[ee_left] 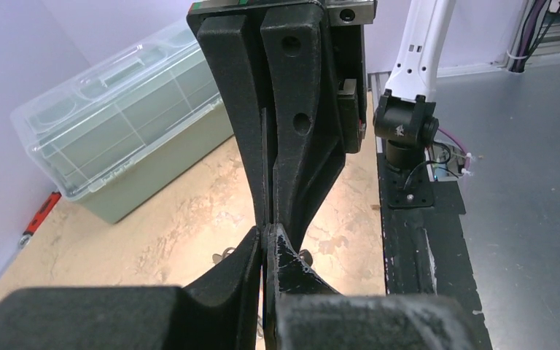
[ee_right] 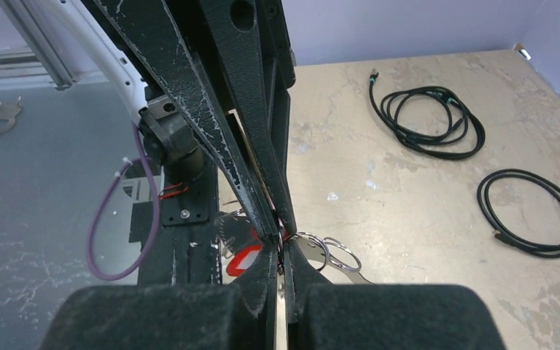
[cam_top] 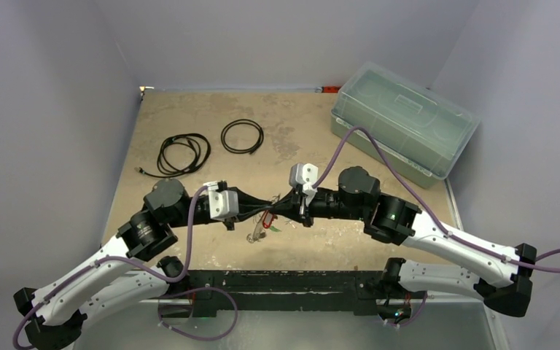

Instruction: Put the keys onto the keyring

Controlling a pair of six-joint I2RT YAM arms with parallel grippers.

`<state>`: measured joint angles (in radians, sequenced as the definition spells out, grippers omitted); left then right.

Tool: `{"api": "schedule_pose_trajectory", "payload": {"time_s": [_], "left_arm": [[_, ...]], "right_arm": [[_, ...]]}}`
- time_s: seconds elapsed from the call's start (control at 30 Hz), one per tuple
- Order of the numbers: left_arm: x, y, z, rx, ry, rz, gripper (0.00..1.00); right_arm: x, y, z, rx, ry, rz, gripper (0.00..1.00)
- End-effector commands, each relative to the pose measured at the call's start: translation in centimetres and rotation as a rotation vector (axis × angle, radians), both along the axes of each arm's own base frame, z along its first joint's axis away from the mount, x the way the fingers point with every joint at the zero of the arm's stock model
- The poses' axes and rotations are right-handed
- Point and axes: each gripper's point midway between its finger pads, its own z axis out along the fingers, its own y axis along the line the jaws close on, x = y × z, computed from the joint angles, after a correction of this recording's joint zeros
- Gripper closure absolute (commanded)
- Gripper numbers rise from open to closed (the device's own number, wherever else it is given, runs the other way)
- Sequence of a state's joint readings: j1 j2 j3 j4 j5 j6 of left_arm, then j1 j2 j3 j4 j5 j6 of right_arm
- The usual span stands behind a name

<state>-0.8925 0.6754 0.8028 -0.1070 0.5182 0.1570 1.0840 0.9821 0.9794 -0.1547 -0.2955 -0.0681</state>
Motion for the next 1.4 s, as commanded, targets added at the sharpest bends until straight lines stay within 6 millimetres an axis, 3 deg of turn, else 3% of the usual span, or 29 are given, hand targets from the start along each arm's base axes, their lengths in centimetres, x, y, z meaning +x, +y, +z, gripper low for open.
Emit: {"api": "schedule_pose_trajectory", "payload": {"time_s": [0.0,0.1,0.13,0.27,0.37,0.47,0.6,0.73,0.87,1.13,1.2,1.37], "left_arm": [[-0.1,0.0,2.2,-0.077,-0.047,-0.002,1.00],[0.8,0.4,2.1,-0.048,-0.052,0.054,1.00],[1.0,0.7,2.0,-0.026,-0.064,0.071,0.89],[2.2,3.0,2.5,0.017,-0.121,0.195,0.23],[3.3,4.2,2.8,-0.011,-0.094,0.298,0.12],[3.0,3.8,2.0,-0.058,-0.050,0.286,0.07],[2.0,2.8,0.9,-0.102,-0.043,0.206,0.05],[2.4,1.3,-0.2,-0.097,-0.009,0.175,0.10],[2.9,0.2,-1.1,-0.081,0.004,0.160,0.22],[3.4,-0.2,-1.8,-0.001,-0.038,0.153,0.39],[3.4,0.0,-2.5,0.055,-0.042,0.151,0.46],[3.3,0.6,-3.0,0.135,-0.086,0.140,0.52]], "right_arm": [[-0.6,0.1,3.6,0.118,-0.070,0.036,1.00],[-0.5,-0.3,3.9,0.125,-0.079,0.022,1.00],[-0.1,-0.4,3.8,0.115,-0.078,-0.004,1.00],[1.1,-0.7,3.2,0.049,-0.080,-0.066,1.00],[2.6,-1.4,3.9,0.072,-0.072,-0.168,1.00],[3.1,-1.5,3.7,0.058,-0.043,-0.210,1.00],[3.3,-1.4,3.4,0.016,-0.006,-0.222,1.00],[3.5,-1.4,3.6,-0.021,0.027,-0.242,1.00],[3.1,-1.0,3.3,-0.053,0.086,-0.227,1.00],[1.3,-0.4,2.4,-0.143,0.152,-0.133,1.00],[1.3,-0.4,1.9,-0.182,0.157,-0.126,1.00],[1.2,-0.3,1.1,-0.232,0.165,-0.113,1.00]]}}
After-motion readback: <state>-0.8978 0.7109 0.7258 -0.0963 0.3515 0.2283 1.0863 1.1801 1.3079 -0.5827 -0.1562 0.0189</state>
